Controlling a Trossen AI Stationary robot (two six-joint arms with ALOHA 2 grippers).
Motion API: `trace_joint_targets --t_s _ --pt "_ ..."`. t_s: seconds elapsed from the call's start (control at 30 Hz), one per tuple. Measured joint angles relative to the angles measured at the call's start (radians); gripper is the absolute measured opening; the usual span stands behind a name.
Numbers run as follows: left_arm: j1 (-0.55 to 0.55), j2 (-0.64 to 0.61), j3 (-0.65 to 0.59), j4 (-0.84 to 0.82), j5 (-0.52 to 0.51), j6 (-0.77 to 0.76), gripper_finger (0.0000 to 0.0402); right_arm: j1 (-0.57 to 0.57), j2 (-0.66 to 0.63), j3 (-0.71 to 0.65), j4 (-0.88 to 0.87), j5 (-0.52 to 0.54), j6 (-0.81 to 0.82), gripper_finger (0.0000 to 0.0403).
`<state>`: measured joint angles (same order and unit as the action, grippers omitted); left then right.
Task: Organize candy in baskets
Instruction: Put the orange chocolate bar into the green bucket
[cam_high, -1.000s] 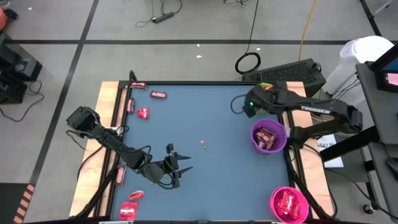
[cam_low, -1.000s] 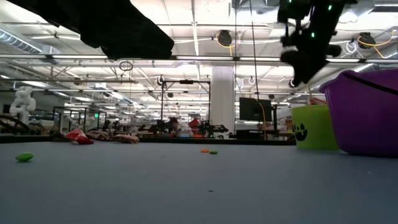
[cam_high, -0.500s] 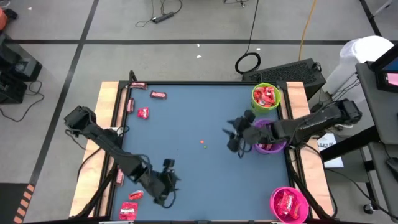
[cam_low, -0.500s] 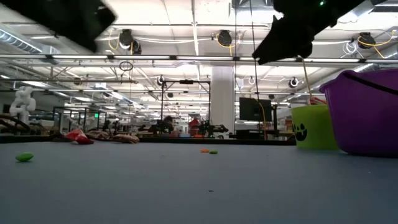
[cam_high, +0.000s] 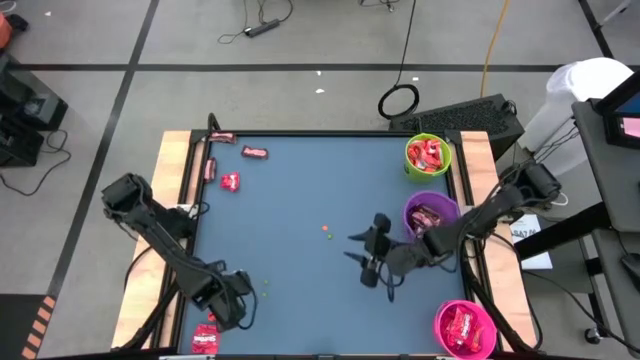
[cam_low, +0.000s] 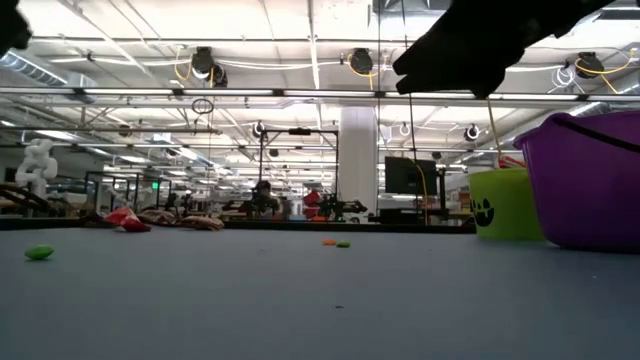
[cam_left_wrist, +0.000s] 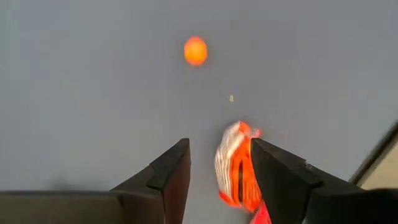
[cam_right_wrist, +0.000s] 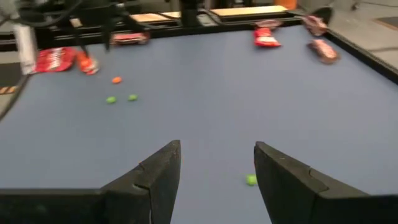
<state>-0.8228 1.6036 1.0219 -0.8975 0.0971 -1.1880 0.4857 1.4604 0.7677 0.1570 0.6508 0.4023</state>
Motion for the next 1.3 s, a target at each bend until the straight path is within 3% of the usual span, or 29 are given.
trace_joint_targets --t_s 0.13,0.3,0.7,0.9,1.07,1.3 --pt "-0.017 0.009 0.000 0.029 0.079 -0.026 0.0173 0.029 0.050 0.000 0.062 -0.001 -0.004 0.0192" --pt "-0.007 0.058 0.000 0.027 0.254 -0.016 0.0172 0.057 0.076 0.001 0.074 -0.008 0.041 0.0192" --pt "-0.032 0.199 0.001 0.098 0.298 -0.027 0.0168 0.087 0.076 0.001 0.116 -0.022 0.024 0.0192" --pt "-0.018 0.199 0.001 0.096 0.302 0.048 0.0097 0.087 0.076 0.001 0.117 -0.023 0.028 0.0192" --pt "0.006 0.195 0.032 0.092 0.227 0.150 0.0050 0.087 0.076 0.001 0.137 -0.023 0.030 0.0192" --pt "0.036 0.196 0.142 0.097 -0.081 0.303 0.0055 0.094 0.076 0.001 0.192 -0.024 -0.013 0.0192"
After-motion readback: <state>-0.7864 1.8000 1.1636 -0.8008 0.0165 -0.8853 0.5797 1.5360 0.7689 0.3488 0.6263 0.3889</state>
